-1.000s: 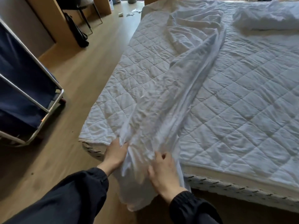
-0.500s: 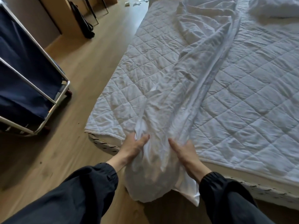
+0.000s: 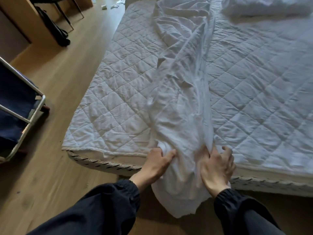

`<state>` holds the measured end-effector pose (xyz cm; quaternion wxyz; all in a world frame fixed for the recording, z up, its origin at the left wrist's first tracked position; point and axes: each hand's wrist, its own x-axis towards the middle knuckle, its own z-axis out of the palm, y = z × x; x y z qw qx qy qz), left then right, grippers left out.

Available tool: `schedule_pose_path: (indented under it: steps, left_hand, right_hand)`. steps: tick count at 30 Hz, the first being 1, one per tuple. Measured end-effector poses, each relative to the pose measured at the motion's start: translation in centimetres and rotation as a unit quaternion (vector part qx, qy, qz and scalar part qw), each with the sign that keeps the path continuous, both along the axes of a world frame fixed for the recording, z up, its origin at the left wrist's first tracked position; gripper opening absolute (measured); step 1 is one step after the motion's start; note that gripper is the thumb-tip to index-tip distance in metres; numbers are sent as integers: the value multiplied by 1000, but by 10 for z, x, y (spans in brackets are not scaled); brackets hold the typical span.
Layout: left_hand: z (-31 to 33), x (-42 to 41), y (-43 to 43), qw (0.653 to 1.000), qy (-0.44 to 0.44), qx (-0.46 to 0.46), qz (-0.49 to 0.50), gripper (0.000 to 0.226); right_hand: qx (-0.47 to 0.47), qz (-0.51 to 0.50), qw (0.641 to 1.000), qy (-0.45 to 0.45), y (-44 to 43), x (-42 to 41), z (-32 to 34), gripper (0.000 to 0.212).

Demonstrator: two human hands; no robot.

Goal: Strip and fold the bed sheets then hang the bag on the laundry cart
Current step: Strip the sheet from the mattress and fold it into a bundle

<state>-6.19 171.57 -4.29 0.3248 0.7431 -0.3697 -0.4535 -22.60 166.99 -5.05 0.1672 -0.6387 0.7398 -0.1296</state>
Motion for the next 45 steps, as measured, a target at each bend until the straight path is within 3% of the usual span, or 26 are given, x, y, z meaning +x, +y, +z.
schedule_pose_path:
  steps: [2, 5, 9, 12, 15, 17, 21, 27, 30, 33, 40, 45]
  left_hand:
    - [-5, -3, -4, 999, -36, 16, 36, 33]
    - [-7, 2, -10, 993, -51, 48, 95, 64]
    - [1, 7, -20, 993, -116, 7, 38, 90]
    - [-1, 3, -27, 994, -109, 10, -7, 78]
    - [-6, -3, -28, 995, -103, 5, -10, 71]
    - [-9, -5, -26, 994, -107, 7, -7, 70]
    - [-12, -8, -22, 993, -114, -14, -19, 67]
    - [0, -26, -12, 983, -141, -116, 25, 56]
    - [8, -36, -18, 976, -182, -113, 29, 57]
    - [11, -39, -26, 969, -217, -110, 46, 52]
    - [0, -33, -27, 974, -199, -100, 48, 62]
    - [2, -48, -38, 970, -197, -142, 28, 55]
  right_hand:
    - [-37, 14, 999, -20, 2, -2, 3, 53]
    - [-39, -11, 993, -113, 5, 6, 13, 55]
    - [-58, -70, 974, -207, 7, 5, 14, 46]
    - [17, -131, 961, -243, 11, 4, 9, 41]
    - [88, -143, 961, -218, 21, 5, 6, 47]
    - [99, -136, 968, -185, 27, 3, 7, 47]
    - [78, -56, 992, -85, 32, -4, 12, 23]
    - [138, -52, 968, -201, 39, -13, 9, 29]
    - [214, -50, 954, -203, 39, -19, 2, 36]
    - [255, -40, 949, -182, 32, -26, 2, 29]
    - [45, -147, 952, -264, 31, -42, 24, 27]
    - [-63, -170, 949, -259, -5, -73, 47, 22]
